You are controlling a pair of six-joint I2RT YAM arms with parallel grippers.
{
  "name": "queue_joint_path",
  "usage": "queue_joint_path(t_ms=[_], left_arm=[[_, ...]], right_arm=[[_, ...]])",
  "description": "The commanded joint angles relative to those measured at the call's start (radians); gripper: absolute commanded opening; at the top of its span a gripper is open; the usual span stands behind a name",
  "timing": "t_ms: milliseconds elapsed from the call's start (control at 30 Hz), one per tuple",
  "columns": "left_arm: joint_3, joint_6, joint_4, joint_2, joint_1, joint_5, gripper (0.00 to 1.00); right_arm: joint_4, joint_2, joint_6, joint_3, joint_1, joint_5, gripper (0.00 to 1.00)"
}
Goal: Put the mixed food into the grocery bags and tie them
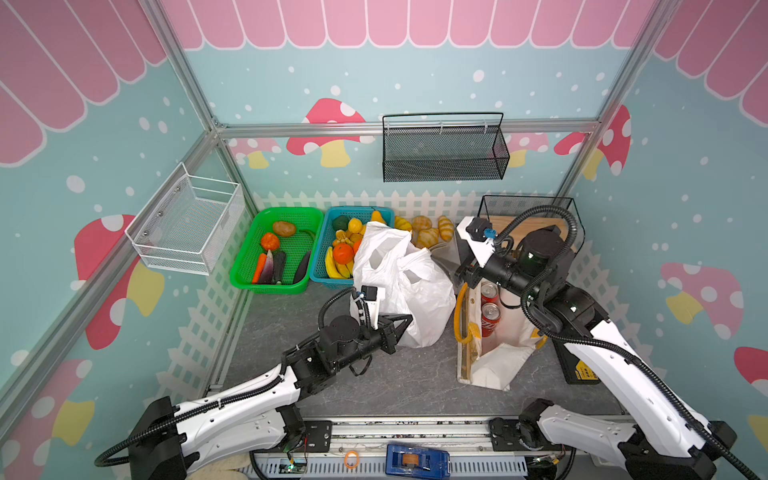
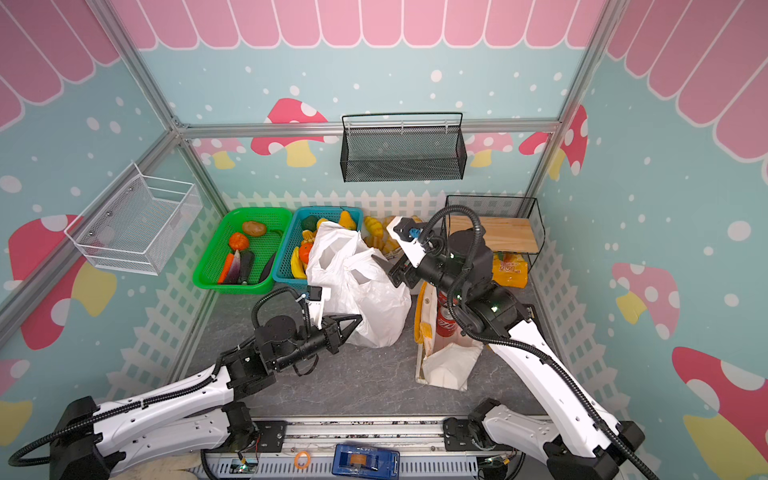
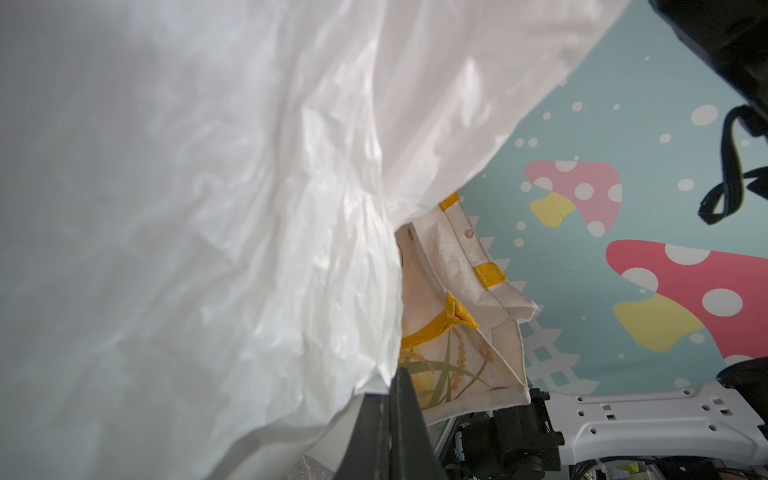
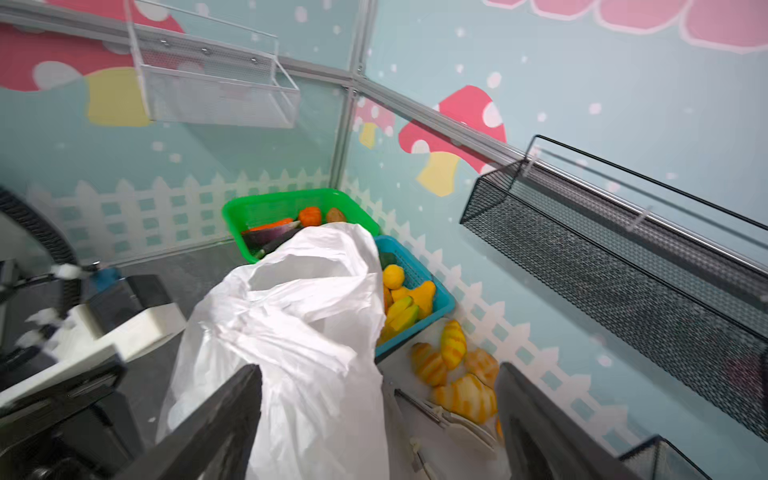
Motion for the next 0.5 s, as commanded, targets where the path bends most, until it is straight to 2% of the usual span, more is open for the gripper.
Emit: queue_joint_path(t_ms=[0,233,367,467], left_arm=[[0.039,-0.018,-0.023,0.006,0.009,-0.004,0.0],[0.039,-0.027,-0.028,0.009,0.009,-0.001,0.0],[0.038,-0.027,-0.033,0.007,0.011,-0.002,0.0],[0.04,-0.025,-0.038,0.008,0.012,0.003,0.0]], right_arm=[[0.1,0.007,-0.116,-0.06,0.066,-0.071,0.89],[0.115,0.051,-0.206,-0.068,0.187,0.022,0.89],[0.108,0.108,-0.213,-0.04,0.209,0.147,0.88],[0.087,0.148,-0.21,-0.016,0.216,0.166,0.84]])
